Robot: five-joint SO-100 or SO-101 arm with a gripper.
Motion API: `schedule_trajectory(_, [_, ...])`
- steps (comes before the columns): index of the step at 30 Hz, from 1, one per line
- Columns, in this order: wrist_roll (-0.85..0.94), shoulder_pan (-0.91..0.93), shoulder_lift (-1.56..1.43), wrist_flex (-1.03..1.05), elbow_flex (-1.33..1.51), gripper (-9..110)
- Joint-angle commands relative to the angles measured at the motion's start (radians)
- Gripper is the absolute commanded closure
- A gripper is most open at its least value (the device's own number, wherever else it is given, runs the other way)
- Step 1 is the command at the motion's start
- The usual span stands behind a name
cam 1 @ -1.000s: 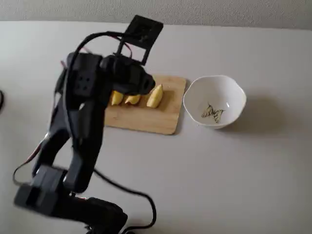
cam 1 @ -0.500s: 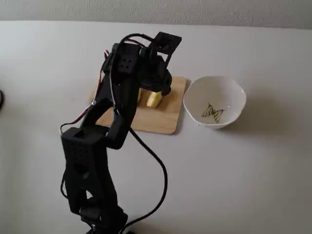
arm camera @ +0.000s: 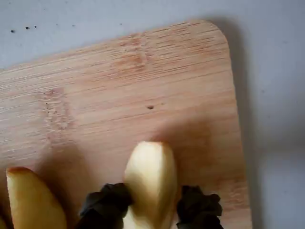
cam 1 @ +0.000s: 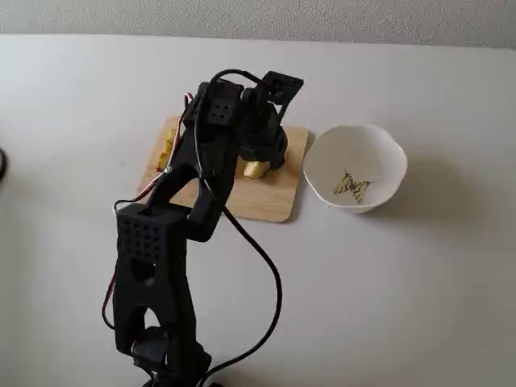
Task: Pick up the rightmost apple slice from the cutting board and place it into the bowl
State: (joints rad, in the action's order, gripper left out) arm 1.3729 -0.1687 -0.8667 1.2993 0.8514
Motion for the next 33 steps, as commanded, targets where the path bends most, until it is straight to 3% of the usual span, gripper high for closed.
schedule_trajectory(1, [-0.009,0.000,0.002,0.012,-0.055,92])
schedule_trajectory(7, [-0.023,-0.008,0.034,0.009,-0.055,101])
schedule_trajectory(16, [-0.043,-0.017,0.029,0.052,-0.126,101])
schedule_trajectory(22, [-0.052,-0.014,0.123,0.222,-0.411,101])
schedule_trajectory(27, [-0.049,-0.012,0.457,0.491,-1.085,101])
schedule_trajectory(33, [-0.058,-0.014,0.522,0.511,-1.108,101])
